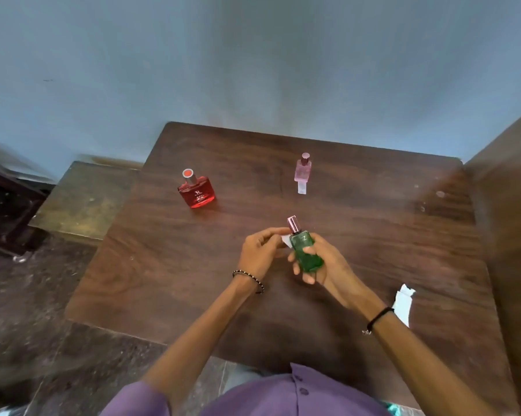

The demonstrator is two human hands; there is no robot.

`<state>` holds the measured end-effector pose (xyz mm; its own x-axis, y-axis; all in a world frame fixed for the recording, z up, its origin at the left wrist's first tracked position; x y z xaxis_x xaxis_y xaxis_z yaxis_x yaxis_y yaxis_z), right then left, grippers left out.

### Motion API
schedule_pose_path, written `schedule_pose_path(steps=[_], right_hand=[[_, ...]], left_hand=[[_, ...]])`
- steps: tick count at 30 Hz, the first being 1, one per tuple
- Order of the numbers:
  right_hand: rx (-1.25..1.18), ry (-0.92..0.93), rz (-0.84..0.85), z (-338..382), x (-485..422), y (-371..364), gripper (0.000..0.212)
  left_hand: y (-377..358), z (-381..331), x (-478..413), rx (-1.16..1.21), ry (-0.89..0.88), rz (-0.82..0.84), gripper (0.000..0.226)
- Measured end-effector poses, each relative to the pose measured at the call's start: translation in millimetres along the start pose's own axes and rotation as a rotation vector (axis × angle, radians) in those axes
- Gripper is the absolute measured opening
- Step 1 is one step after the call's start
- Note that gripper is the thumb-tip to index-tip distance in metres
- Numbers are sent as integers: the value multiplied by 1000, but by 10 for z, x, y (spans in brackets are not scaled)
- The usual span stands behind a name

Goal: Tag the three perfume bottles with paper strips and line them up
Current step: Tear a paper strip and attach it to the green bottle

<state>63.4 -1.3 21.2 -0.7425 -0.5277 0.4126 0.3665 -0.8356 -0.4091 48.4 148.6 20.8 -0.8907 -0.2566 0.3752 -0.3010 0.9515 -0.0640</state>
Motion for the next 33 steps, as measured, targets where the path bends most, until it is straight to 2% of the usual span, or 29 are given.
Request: schedule_pose_path(steps=[4, 7, 9, 15, 19, 21, 27, 31, 33], right_hand=[[48, 19, -60, -14, 136, 11, 26], [67, 16, -97, -42, 197, 13, 22], [99, 31, -108, -45, 245, 5, 22], [206, 100, -147, 16, 351, 0, 25], [459, 186, -218, 90, 415, 6, 20], [502, 208, -227, 93, 456, 15, 19], [89, 162, -123, 47, 514, 62, 8], [-36, 156, -16, 68, 551, 35, 47], [-67, 163, 25, 103, 579, 2, 56]], left_hand=[[-88, -93, 59, 57, 19, 28, 21], [-144, -75, 35, -94, -14, 98, 34], [-181, -98, 54, -103, -44, 112, 33], [-244, -150, 146, -70, -58, 37, 26], [-281, -185, 163, -58, -81, -43, 27], [-248, -226, 133, -29, -69, -81, 26], [-203, -325, 129, 40, 6, -14, 29], [-204, -280, 183, 44, 52, 11, 34], [-225, -255, 209, 48, 70, 17, 33]])
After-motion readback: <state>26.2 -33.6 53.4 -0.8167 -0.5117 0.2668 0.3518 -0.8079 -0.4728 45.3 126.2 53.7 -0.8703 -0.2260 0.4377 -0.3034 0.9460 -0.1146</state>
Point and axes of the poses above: each hand's wrist, its own x-axis away from the middle knuckle, its own y-axis out of the back of the hand, z = x × y, the point moved 3 cm from there along -x, towards the middle knuckle, and after that the axes turned 2 degrees about x, right-handed, at the moved point
